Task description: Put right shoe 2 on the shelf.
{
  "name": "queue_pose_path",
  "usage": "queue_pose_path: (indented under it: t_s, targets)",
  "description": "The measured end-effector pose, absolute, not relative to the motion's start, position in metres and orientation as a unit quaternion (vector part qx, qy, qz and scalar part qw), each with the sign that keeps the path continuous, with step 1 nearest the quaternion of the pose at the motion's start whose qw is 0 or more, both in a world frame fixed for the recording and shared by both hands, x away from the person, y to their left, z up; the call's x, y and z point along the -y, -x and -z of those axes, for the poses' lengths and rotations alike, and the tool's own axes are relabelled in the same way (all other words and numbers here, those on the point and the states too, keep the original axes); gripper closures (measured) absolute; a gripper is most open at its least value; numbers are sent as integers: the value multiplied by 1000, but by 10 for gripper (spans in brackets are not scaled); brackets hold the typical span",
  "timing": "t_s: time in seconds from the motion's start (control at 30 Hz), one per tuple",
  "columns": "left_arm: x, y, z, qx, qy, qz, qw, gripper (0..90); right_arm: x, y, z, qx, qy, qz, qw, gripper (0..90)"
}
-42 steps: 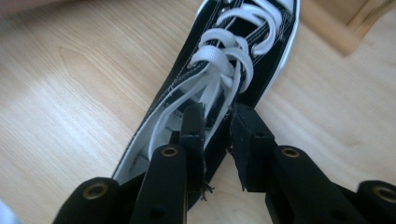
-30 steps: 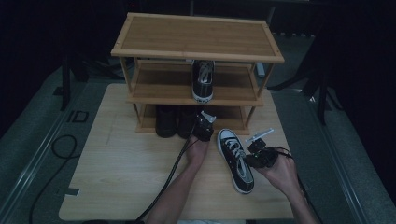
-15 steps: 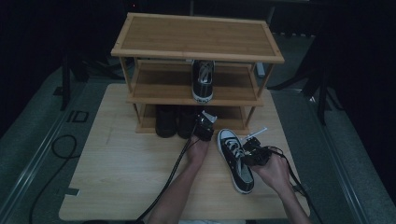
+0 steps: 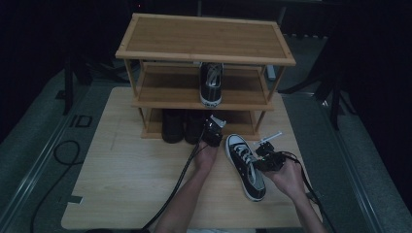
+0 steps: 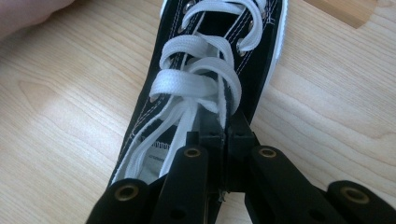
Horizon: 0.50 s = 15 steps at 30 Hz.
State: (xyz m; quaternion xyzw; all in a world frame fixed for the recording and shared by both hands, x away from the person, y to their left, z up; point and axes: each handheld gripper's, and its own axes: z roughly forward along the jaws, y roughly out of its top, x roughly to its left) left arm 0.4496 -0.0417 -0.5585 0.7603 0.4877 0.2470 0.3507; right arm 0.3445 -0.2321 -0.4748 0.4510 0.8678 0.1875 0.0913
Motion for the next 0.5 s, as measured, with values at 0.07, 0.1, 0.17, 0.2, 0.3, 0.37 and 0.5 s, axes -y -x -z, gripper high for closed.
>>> queue_pose_path:
  t_s: [0.07, 0.1, 0.17, 0.2, 0.3, 0.37, 0.5]
  targets:
    - [42, -450, 558, -488, -760, -247, 351, 900, 234, -345, 474, -869, -449, -191, 86, 887]
    - [42, -450, 558, -488, -760, -247, 351, 900, 234, -345, 474, -869, -449, -191, 86, 887]
    - [42, -450, 558, -488, -760, -247, 351, 900, 236, -346, 471, -875, -436, -194, 82, 887]
    - [42, -450, 559, -488, -760, -247, 351, 900, 237, -346, 470, -877, -433, -195, 79, 887]
    - [42, -450, 558, -488, -760, -247, 350, 900, 241, -346, 467, -882, -420, -199, 77, 887]
    - [42, -450, 558, -488, -760, -247, 351, 900, 243, -346, 465, -886, -411, -198, 77, 887]
    - [42, -450, 558, -488, -760, -247, 351, 900, 249, -345, 460, -894, -392, -202, 72, 887]
